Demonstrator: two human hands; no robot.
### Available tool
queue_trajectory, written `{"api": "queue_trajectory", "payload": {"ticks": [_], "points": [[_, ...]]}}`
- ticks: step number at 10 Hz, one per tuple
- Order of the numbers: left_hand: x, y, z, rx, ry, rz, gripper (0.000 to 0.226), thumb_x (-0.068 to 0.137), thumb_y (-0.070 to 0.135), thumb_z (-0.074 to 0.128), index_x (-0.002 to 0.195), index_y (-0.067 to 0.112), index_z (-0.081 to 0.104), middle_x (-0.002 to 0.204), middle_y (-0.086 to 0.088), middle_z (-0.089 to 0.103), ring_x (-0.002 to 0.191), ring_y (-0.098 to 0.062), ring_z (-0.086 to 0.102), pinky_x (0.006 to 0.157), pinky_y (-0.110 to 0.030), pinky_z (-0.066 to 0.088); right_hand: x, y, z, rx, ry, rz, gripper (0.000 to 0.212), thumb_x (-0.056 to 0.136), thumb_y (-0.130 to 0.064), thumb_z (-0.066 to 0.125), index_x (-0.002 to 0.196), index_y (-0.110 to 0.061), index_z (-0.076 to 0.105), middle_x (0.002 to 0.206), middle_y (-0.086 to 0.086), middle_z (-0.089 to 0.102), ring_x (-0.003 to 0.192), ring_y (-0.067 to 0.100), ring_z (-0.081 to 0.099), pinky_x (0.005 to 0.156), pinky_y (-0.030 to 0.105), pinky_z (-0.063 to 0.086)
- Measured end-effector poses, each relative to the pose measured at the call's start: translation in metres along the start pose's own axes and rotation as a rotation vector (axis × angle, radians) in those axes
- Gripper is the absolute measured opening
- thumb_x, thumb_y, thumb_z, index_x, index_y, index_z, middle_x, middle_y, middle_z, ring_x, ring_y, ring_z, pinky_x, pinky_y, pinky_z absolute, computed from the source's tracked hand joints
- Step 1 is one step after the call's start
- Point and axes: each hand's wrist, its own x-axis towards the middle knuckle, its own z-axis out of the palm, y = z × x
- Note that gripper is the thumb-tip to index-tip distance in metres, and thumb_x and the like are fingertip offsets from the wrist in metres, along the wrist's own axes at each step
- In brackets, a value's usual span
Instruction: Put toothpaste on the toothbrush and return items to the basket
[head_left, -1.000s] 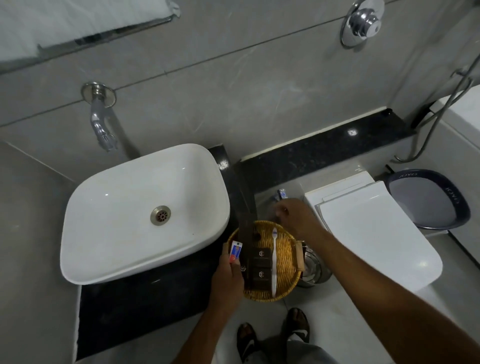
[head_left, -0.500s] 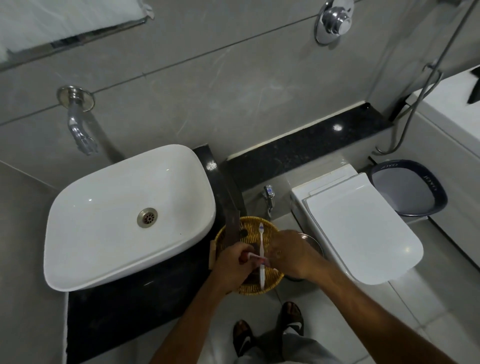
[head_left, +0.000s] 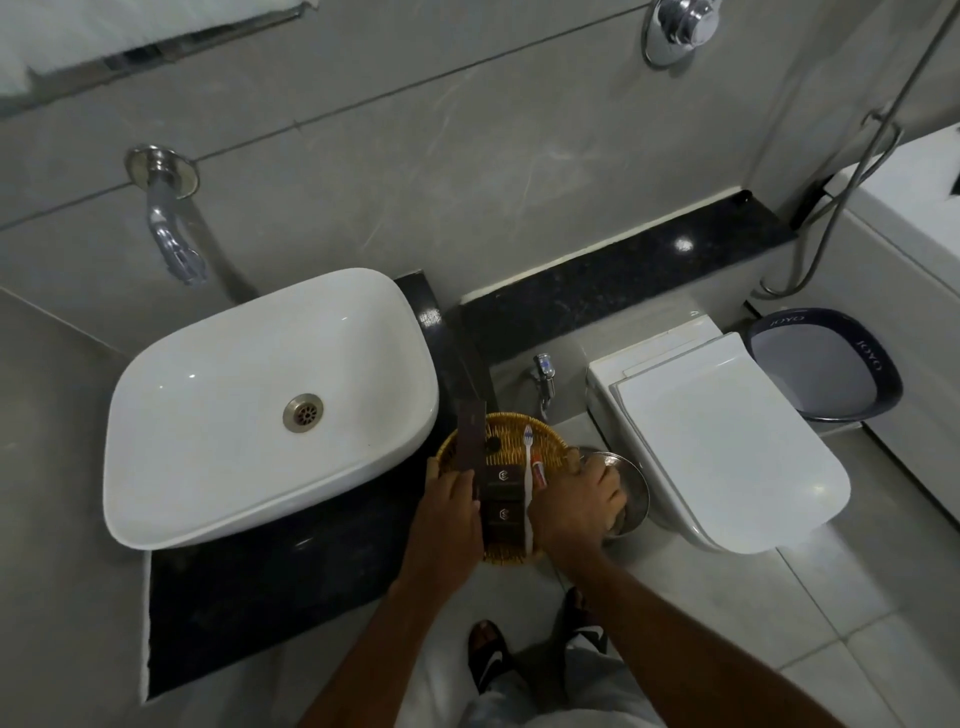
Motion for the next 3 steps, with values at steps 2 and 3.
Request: {"api": "queue_trajectory", "payload": {"ticks": [2,3], "points": [[-0.001,0.003,0.001,0.047,0.024,0.028,0.043,0.099,0.022,0.039,0.139,0.006,0.043,0.148,-0.015,0.045,0.148,-0.036,0.016,0.116,-0.042,0.028,0.005,0.0,0.009,-0.152,-0.041,-0.027,0.055,0.063,-0.046,0.08,0.107,-0.017,0.066,0.122,0.012,0.051,0.114,0.035,0.042,0.102,0.054,0.032],[0.001,0.003,-0.007,0.054,0.08,0.104,0.045,0.099,0.026,0.037,0.139,0.006,0.043,0.142,-0.016,0.051,0.14,-0.036,0.036,0.111,-0.036,0.03,0.007,-0.002,0.0,0.037,0.125,-0.094,0.044,0.068,-0.033,0.082,0.102,-0.011,0.067,0.119,0.014,0.056,0.11,0.034,0.048,0.097,0.053,0.042]]}}
